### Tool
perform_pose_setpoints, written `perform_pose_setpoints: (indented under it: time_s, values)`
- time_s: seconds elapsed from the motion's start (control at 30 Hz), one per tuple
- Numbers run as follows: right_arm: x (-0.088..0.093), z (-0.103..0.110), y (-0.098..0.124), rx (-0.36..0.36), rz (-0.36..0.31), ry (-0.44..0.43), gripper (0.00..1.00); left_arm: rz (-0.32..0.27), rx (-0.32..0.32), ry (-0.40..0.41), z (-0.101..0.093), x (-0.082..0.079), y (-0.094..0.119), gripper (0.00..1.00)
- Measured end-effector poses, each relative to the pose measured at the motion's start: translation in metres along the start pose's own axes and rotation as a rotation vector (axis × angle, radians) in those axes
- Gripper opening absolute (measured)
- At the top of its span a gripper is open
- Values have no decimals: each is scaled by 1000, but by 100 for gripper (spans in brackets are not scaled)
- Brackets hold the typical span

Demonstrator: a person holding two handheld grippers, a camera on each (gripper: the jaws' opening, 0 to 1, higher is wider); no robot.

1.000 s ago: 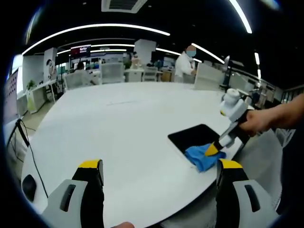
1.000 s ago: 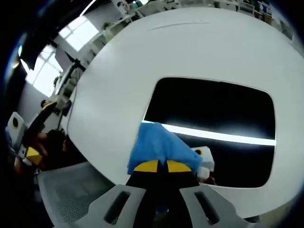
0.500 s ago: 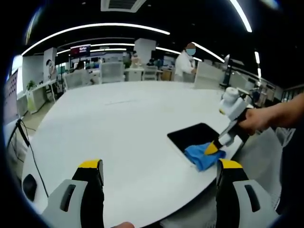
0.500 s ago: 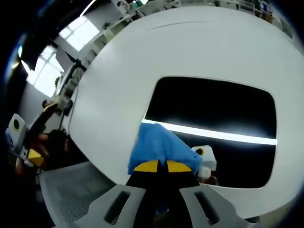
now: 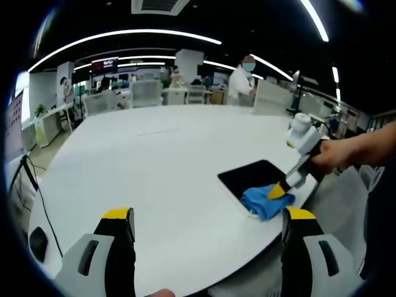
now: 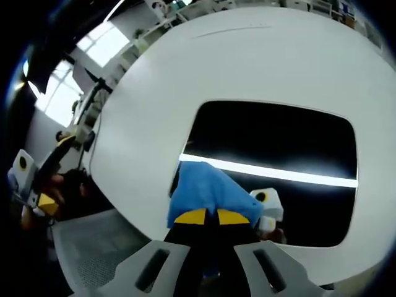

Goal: Wipe the mirror surface with the cleaning cloth until all visible marks leave the cleaned area.

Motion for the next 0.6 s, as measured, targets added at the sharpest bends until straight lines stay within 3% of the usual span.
perform_pose_setpoints:
  time_s: [0.6]
  values:
    - [3,-14,7,5,3,-9,0,5,6,2,0,0,-5,99]
Point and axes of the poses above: the point that each gripper's makers call its tool centre point, and the gripper's own axes: y roughly backward along the fingers, z roughly to its left, x roughly out of its underside, the point moved 1 cm from there along y, roughly backward along the fingers, and after that the axes turned 2 degrees about -x, right-handed, at the moved point
